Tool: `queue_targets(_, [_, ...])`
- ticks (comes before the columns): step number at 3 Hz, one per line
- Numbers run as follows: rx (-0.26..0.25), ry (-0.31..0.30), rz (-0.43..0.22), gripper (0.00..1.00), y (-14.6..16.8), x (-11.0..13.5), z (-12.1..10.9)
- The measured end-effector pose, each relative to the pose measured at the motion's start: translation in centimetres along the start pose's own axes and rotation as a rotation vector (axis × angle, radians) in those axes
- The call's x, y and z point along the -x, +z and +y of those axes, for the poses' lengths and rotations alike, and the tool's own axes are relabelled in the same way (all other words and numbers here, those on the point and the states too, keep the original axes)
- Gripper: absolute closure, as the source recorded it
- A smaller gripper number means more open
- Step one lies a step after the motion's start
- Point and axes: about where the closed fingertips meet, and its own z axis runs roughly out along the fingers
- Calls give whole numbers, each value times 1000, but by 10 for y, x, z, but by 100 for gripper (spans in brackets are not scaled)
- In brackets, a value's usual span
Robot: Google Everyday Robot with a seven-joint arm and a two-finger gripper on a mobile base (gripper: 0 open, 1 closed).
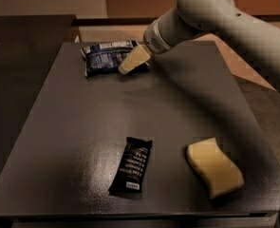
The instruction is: Move blue chip bag near rxbar chocolate
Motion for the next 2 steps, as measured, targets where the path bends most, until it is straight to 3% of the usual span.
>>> queue_targets(2, [54, 39, 20, 0, 51, 4, -3])
